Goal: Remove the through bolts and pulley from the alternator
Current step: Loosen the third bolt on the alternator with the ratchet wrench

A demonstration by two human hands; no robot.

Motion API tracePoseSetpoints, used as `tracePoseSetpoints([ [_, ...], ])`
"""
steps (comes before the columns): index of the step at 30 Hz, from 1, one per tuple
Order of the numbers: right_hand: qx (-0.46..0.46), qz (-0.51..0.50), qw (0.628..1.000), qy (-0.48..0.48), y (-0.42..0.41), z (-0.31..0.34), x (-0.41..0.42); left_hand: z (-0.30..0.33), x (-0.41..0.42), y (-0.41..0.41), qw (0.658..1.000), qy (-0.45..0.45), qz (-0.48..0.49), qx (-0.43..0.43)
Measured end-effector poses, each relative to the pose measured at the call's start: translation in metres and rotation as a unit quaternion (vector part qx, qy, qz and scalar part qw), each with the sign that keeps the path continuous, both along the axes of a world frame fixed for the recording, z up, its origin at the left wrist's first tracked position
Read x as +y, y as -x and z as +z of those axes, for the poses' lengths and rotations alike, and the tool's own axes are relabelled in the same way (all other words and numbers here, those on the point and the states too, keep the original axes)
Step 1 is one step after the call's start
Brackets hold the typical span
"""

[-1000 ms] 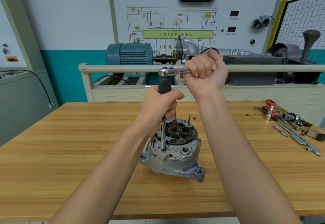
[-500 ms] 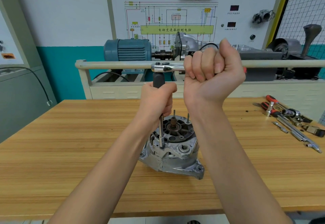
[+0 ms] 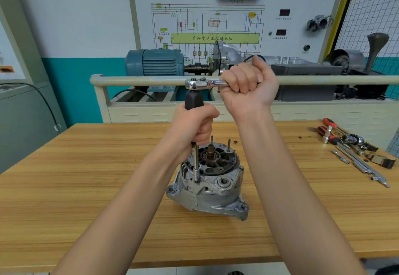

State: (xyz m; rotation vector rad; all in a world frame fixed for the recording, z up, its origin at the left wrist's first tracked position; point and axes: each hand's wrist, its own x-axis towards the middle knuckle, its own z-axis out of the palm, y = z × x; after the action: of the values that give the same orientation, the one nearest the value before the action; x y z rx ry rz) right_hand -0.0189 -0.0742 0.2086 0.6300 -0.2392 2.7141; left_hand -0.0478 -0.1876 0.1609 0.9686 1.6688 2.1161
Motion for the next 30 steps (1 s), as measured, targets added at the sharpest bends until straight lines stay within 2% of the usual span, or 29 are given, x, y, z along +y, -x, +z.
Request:
tracePoseSetpoints([
  [4, 0.02, -0.108, 0.993, -0.032, -0.016, -0.002, -0.012, -0.001, 0.007, -0.003, 0.997, -0.005, 0.074, -0.011],
  [7, 0.064, -0.222, 0.969, -0.091, -0.028, -0.005, -0.026, -0.001, 0.012, -0.004, 0.994, -0.004, 0.108, -0.012],
  [9, 0.079, -0.248, 0.959, -0.109, -0.03, -0.006, -0.032, -0.001, 0.013, -0.005, 0.994, -0.008, 0.111, -0.013],
  [12, 0.069, -0.207, 0.97, -0.109, -0.026, -0.004, -0.026, -0.003, 0.008, -0.003, 0.995, -0.016, 0.099, -0.008],
  [16, 0.009, -0.08, 0.993, -0.085, -0.006, 0.007, -0.008, -0.001, -0.002, 0.002, 0.999, -0.019, 0.03, 0.007],
  [19, -0.018, 0.016, 0.999, -0.032, 0.005, 0.006, 0.0, 0.003, -0.005, 0.003, 1.0, -0.016, -0.021, 0.013],
  [22, -0.006, 0.029, 0.999, -0.011, 0.005, 0.005, -0.002, 0.006, -0.003, 0.002, 0.999, -0.03, -0.036, 0.002],
  [26, 0.002, -0.075, 0.996, -0.051, -0.009, 0.005, -0.012, 0.005, 0.003, 0.001, 0.998, -0.029, 0.056, -0.012],
  [30, 0.075, -0.253, 0.956, -0.128, -0.026, -0.002, -0.038, 0.005, 0.011, -0.004, 0.99, -0.033, 0.136, -0.02],
])
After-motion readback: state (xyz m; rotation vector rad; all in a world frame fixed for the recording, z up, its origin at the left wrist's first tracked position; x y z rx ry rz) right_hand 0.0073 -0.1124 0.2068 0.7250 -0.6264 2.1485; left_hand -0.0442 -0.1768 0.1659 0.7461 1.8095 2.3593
